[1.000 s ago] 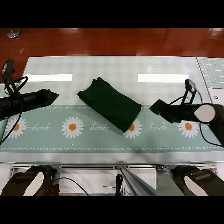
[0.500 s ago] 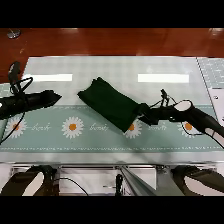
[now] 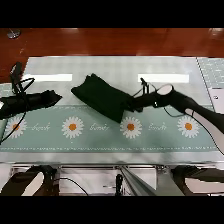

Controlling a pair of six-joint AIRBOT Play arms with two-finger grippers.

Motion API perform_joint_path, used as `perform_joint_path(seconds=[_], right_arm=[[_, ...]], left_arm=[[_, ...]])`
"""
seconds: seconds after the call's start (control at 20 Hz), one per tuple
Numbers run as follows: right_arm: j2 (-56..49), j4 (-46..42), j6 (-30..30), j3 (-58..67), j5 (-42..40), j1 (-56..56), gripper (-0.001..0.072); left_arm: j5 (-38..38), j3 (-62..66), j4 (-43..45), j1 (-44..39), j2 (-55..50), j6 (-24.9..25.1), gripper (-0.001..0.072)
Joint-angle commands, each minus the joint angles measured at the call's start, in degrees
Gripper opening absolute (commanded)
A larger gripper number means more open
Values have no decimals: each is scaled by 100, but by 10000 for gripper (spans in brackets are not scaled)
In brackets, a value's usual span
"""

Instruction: Fold the shirts.

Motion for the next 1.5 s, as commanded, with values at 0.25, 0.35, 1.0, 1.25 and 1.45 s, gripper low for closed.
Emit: perform_joint_path(seconds=[0.25,0.35,1.0,1.25,1.45], right_arm=[[-149,-2354,1504,4457,2011,-498,30],[-131,-2455,1663,4968,2594,-962,30],[1478,-3873,2249,4745,5512,-4597,29],[2789,-4693,2020,2446,5508,-5871,29],[3674,-5639,1912,1128,5464,-7285,30]], left_arm=[[-118,-2,0,-2,-4,0,22],[-175,-2,0,-2,-4,0,22],[-256,-2,2,-2,-4,2,22],[-116,0,2,0,-4,9,22],[-20,-2,2,-2,-4,7,22]])
